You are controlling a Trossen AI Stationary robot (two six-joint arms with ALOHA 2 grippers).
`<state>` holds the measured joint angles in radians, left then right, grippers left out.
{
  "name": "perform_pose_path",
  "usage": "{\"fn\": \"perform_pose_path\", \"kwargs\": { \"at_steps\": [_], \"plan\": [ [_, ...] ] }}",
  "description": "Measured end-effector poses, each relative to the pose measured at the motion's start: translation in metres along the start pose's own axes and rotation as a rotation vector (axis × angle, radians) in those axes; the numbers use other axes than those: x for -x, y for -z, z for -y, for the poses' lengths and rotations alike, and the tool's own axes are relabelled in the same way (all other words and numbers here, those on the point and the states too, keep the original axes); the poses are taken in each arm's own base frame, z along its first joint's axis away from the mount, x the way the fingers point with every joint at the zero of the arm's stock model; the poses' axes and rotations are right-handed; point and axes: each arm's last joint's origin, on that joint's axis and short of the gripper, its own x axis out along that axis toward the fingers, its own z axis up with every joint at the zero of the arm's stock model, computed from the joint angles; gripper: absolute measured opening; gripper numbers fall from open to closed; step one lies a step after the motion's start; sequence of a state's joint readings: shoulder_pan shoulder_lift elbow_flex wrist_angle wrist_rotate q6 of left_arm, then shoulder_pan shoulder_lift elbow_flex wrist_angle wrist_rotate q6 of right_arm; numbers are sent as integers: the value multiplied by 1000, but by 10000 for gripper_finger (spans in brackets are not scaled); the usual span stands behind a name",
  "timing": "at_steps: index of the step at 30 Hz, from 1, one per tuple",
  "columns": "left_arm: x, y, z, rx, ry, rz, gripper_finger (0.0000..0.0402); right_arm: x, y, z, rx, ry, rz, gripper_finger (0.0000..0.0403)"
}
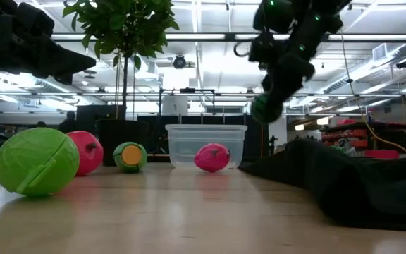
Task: Pick and placing Produce into tupperware
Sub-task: Put the green watermelon into the transparent bin
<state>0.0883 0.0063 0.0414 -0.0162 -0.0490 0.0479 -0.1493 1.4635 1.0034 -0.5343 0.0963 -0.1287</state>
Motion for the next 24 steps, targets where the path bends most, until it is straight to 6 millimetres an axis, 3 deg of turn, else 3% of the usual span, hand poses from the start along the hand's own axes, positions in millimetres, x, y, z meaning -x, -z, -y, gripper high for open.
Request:
{"fn": "perform_pose_path", "kwargs": {
  "at_steps": [5,13,24],
  "plan": [
    [0,0,0,0,0,0,40,10,-15,15,-7,35,59,314],
    [0,0,0,0,0,0,31,12,-21,48,-93,70,165,314],
    [0,0,0,0,0,0,40,14,-27,64,-103,64,280,314]
  ]
}}
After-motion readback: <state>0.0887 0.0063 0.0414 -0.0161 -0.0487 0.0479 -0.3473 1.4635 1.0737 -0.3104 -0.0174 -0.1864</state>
